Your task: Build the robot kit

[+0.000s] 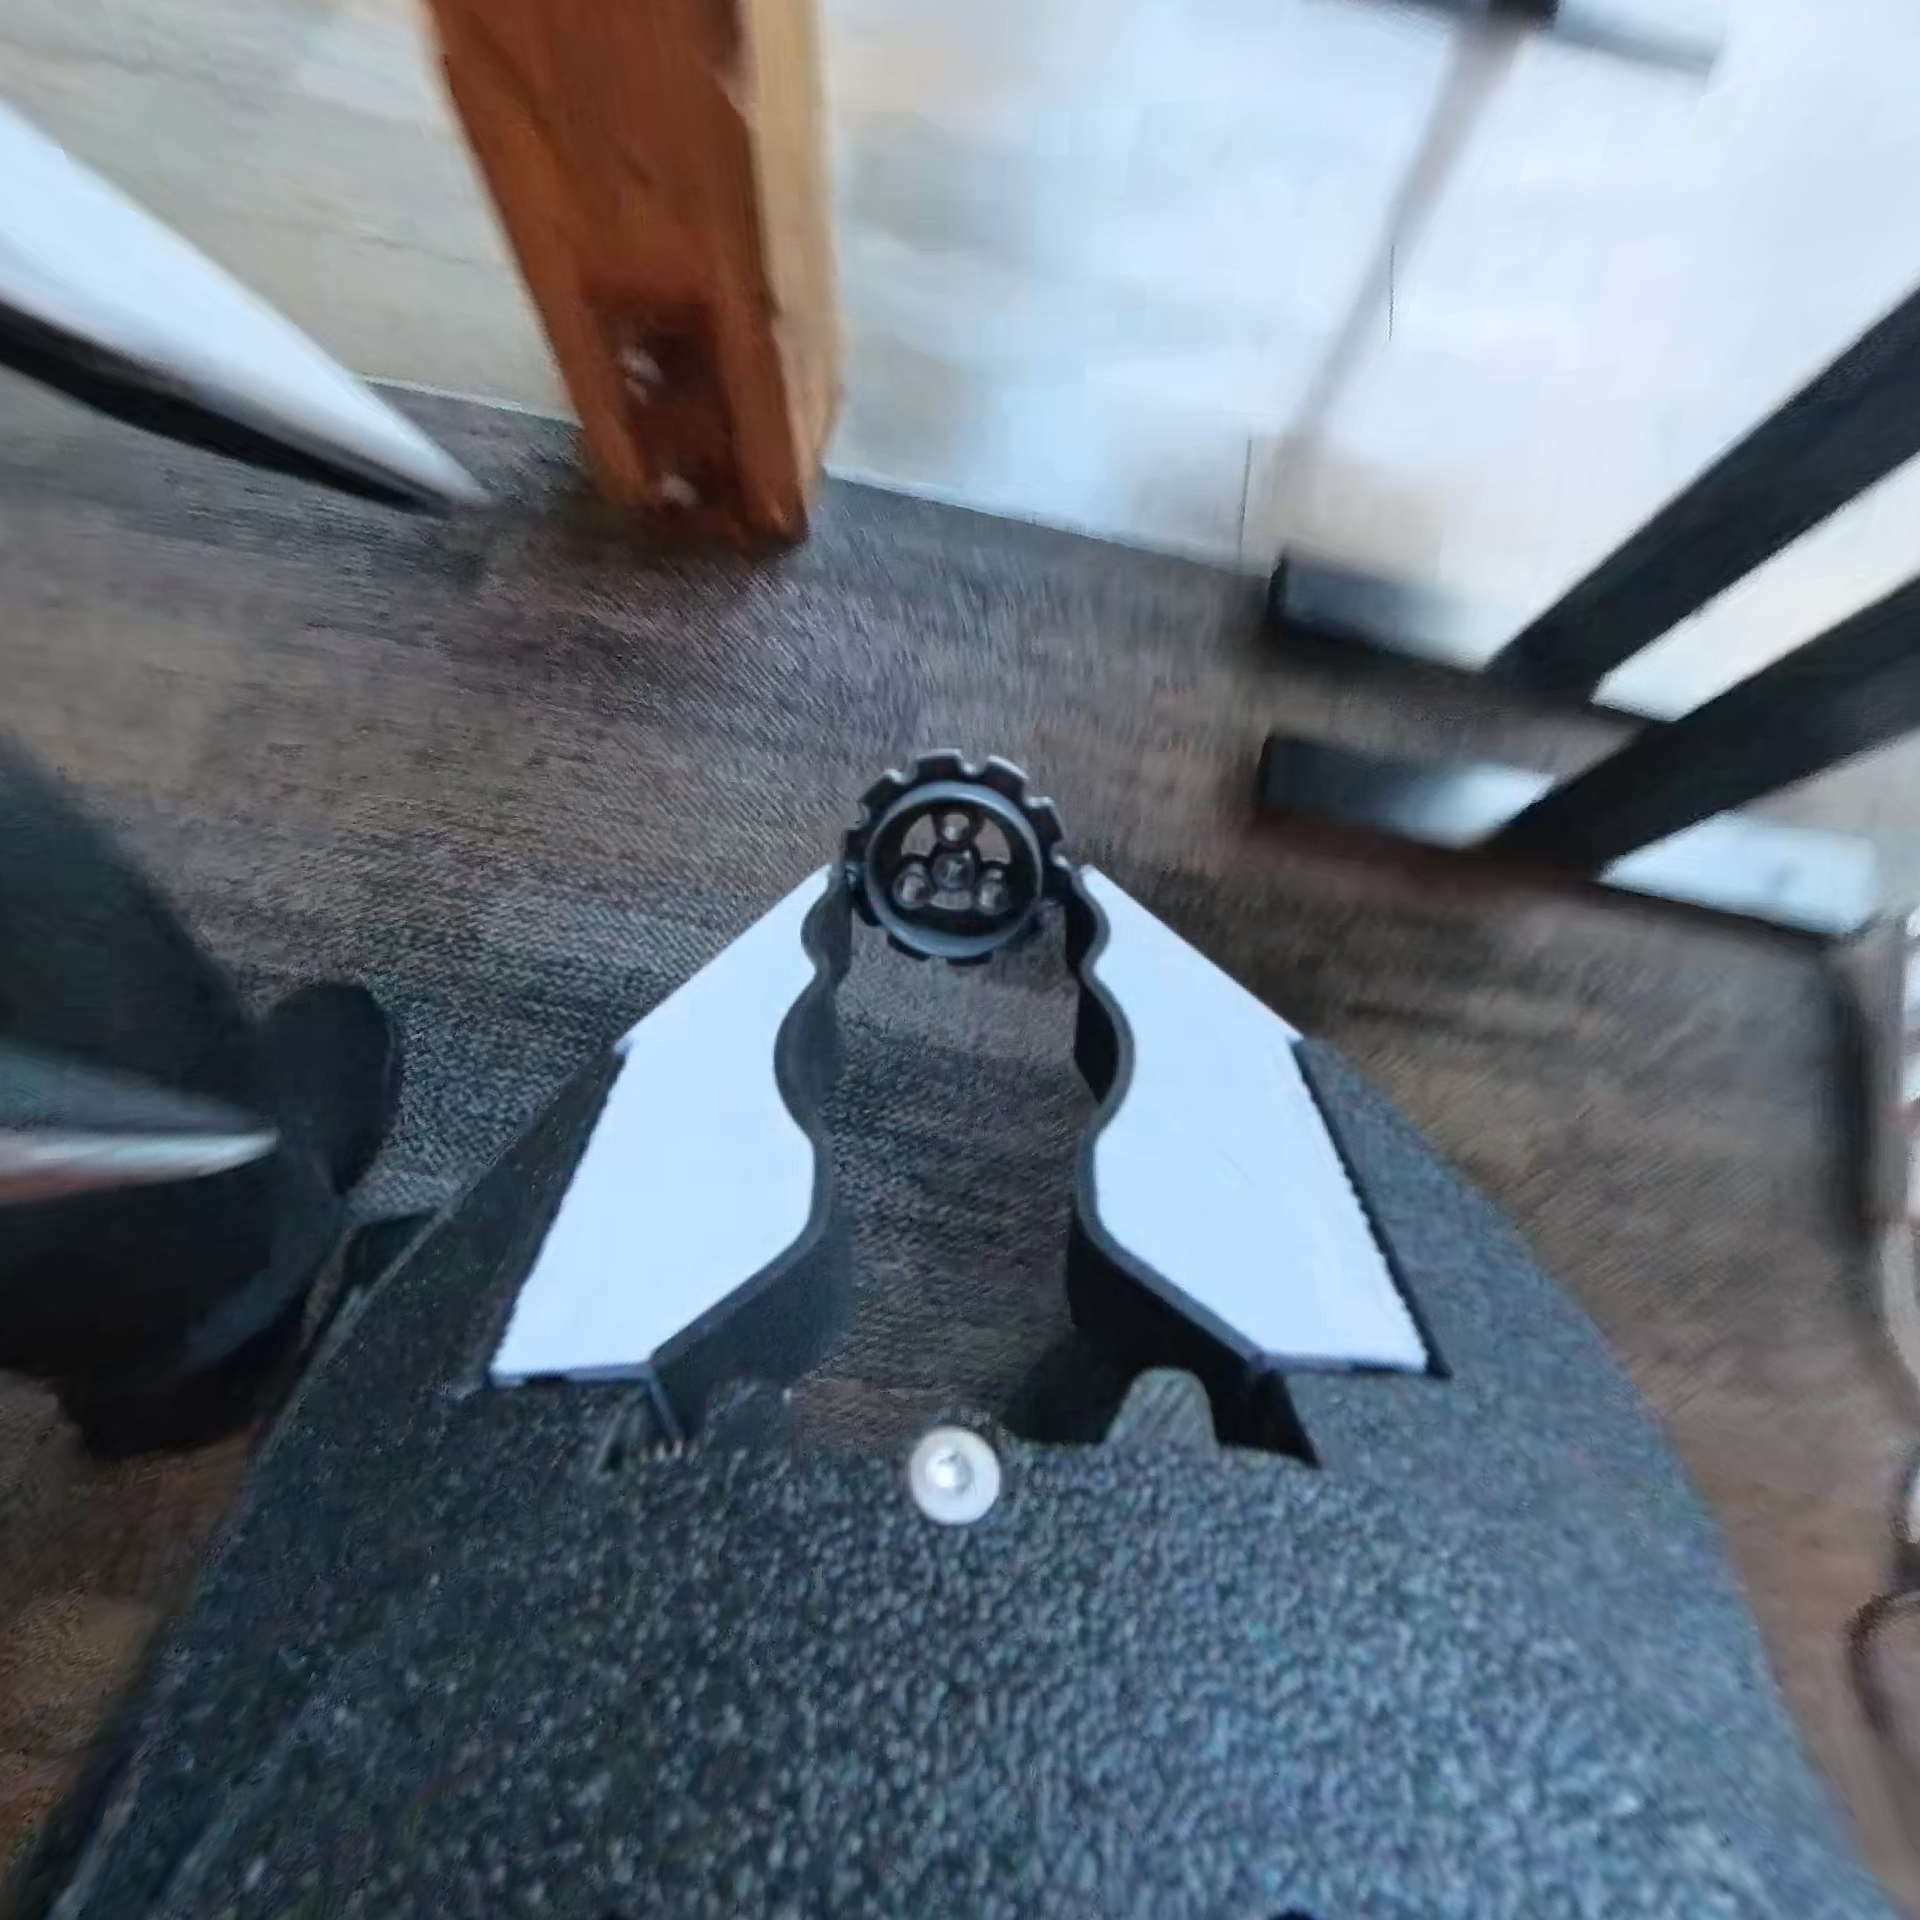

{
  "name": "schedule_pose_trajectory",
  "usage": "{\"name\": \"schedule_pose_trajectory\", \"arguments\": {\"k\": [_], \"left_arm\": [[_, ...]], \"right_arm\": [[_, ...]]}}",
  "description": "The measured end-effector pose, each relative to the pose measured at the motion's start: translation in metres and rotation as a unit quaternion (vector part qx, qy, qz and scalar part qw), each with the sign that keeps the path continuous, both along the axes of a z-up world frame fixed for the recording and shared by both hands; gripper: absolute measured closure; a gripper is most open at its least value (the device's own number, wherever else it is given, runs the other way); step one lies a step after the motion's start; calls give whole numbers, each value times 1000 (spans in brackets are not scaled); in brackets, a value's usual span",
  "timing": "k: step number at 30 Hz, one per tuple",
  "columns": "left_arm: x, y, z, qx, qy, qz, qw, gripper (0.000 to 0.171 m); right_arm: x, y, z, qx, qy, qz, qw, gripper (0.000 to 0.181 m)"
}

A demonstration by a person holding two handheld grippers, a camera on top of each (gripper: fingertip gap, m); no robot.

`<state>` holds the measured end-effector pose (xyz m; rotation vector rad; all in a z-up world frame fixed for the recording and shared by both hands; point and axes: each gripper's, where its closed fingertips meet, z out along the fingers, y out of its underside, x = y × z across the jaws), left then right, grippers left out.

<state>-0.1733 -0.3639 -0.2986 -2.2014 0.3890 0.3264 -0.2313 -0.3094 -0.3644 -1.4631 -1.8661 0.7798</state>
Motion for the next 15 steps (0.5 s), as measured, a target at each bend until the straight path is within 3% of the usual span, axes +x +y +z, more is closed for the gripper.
{"name": "schedule_pose_trajectory", "arguments": {"k": [4,8,12,15], "left_arm": [[65,-3,43,27,-31,-13,999,106],[125,-4,56,53,-49,-30,997,105],[155,-2,67,70,-16,-16,997,110],[188,3,76,91,-20,-37,995,105]], "right_arm": [[87,-12,112,37,71,51,995,140],[170,5,205,67,140,43,987,140],[233,54,267,25,171,7,985,139],[280,120,290,-8,182,-58,982,139]]}}
